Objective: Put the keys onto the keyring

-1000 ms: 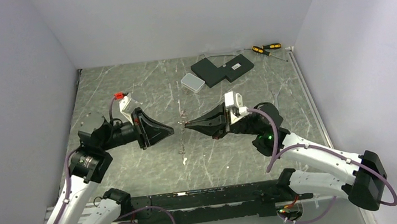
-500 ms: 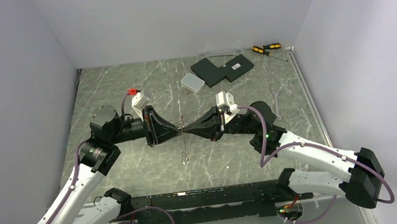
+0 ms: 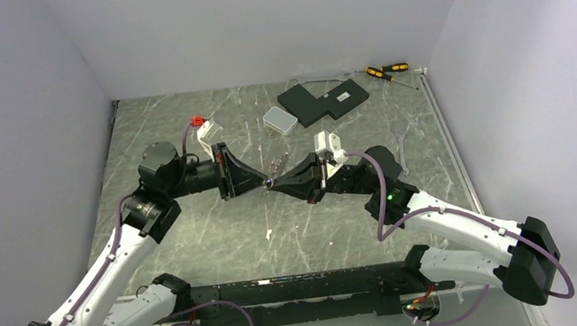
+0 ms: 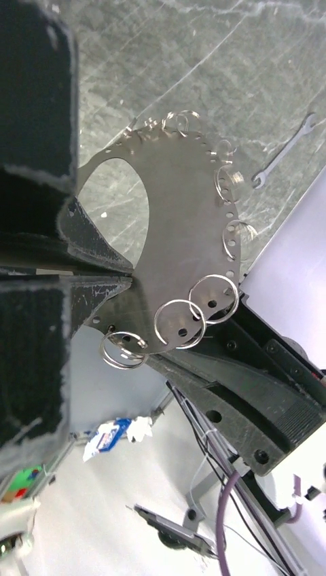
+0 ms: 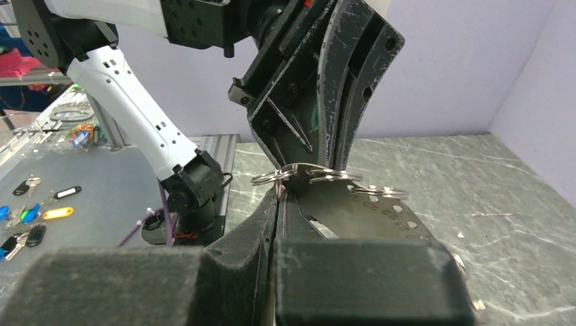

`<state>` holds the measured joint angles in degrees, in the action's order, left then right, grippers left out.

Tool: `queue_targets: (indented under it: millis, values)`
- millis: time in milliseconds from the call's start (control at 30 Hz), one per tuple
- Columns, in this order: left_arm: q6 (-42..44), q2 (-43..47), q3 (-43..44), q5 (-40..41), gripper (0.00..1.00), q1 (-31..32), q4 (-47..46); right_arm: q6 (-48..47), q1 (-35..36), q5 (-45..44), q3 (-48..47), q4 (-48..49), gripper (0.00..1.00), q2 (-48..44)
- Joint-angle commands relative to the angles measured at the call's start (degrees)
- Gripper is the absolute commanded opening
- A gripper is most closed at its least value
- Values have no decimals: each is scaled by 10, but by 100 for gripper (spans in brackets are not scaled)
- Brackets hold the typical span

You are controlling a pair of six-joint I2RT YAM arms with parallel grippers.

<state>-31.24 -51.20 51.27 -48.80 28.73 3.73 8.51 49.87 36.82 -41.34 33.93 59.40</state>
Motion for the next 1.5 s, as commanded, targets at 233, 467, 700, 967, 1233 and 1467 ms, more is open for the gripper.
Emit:
queue_targets:
  millis: [233,467,700,967,1233,1467]
  values:
    - [-87,-6,82,-32,11,4,-67,-26,7,-30,-42,-74,0,-16]
    - [119,22,202,146,45,4,292,-39,-6,-78,-164,-316,0,33]
    - [155,48,178,291,69,4,363,15,-33,-91,-293,-555,0,119]
    - [131,31,110,183,57,4,280,39,-62,76,-309,-578,0,156]
    - [95,30,36,45,40,5,147,60,-79,194,-320,-579,0,188]
    - [68,37,-8,14,35,6,77,63,-79,199,-303,-547,0,185]
